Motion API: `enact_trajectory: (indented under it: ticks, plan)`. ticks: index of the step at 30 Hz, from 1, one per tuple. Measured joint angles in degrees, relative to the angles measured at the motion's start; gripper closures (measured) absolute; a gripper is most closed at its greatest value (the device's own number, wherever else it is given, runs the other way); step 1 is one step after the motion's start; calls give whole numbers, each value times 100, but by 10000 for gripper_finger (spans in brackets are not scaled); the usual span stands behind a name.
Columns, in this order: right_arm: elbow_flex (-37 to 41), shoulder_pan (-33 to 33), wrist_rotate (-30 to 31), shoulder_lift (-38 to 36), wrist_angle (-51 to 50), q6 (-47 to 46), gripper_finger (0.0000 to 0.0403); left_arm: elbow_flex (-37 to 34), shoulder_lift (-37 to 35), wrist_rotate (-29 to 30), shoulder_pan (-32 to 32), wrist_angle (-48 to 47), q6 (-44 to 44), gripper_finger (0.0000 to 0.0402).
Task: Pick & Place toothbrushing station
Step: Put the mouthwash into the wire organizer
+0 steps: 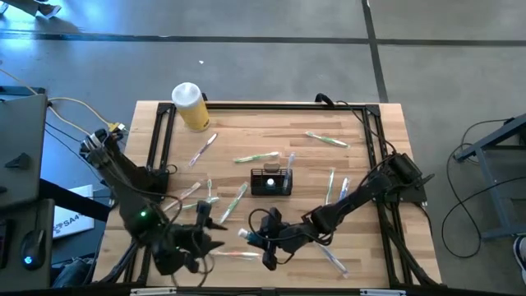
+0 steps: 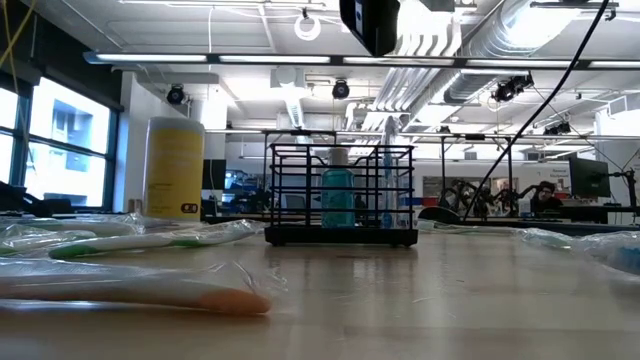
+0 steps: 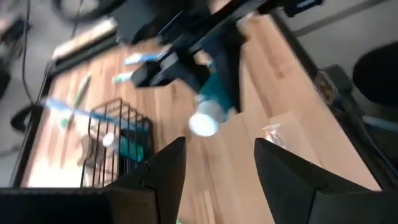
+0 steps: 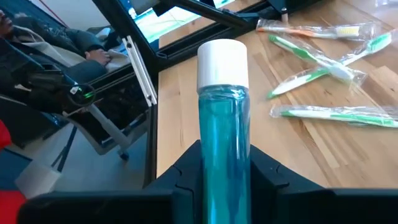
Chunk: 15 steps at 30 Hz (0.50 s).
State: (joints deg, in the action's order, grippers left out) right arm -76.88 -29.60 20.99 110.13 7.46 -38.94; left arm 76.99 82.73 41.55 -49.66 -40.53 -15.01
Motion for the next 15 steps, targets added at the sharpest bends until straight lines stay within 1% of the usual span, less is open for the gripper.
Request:
enact_trajectory:
  ticks: [4, 7, 11, 15]
  plan:
    - [0, 0, -11, 0, 3, 22, 336, -6, 56, -126, 235, 63, -378, 219]
    - [0, 0, -9, 0, 3, 37, 337, 2, 109, -316, 414, 116, -440, 219]
    - [0, 0, -9, 0, 1, 42, 336, -4, 148, -719, 589, 173, -479, 219]
    - [0, 0, -11, -1, -1, 126, 336, -9, 210, -808, 640, 327, -473, 219]
